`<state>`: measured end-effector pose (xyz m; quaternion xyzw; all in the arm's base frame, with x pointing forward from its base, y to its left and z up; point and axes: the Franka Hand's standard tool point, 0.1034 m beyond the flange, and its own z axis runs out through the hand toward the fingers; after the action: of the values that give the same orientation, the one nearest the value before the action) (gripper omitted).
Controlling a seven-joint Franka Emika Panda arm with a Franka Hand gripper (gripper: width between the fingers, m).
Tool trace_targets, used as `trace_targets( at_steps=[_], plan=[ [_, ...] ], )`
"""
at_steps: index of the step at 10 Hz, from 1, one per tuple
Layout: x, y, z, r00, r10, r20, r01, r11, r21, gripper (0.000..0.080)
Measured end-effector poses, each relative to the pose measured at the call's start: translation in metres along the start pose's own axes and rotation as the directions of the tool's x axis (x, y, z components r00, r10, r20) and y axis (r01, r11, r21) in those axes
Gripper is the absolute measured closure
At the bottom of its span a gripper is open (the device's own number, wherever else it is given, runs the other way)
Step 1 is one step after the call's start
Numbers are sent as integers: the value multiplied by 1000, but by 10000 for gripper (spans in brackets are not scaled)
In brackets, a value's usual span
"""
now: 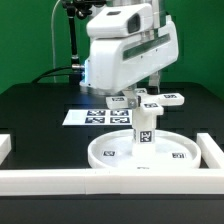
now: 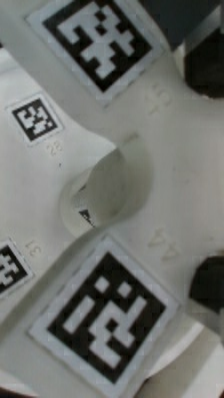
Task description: Assemble round table
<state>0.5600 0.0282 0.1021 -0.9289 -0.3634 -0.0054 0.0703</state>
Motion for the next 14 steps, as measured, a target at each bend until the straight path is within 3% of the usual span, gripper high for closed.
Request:
trace_targets(
  at_steps=[2,8,13,14],
  plan=[
    [1,-1,0,949,314,-38,-313,949,19,356],
    [7,-1,0,713,699,-54,-698,715,33,354],
    [8,-1,1,205,977,-64,-972,211,106,354],
    [8,-2,1,137,989,-53,-983,142,118,354]
  ],
)
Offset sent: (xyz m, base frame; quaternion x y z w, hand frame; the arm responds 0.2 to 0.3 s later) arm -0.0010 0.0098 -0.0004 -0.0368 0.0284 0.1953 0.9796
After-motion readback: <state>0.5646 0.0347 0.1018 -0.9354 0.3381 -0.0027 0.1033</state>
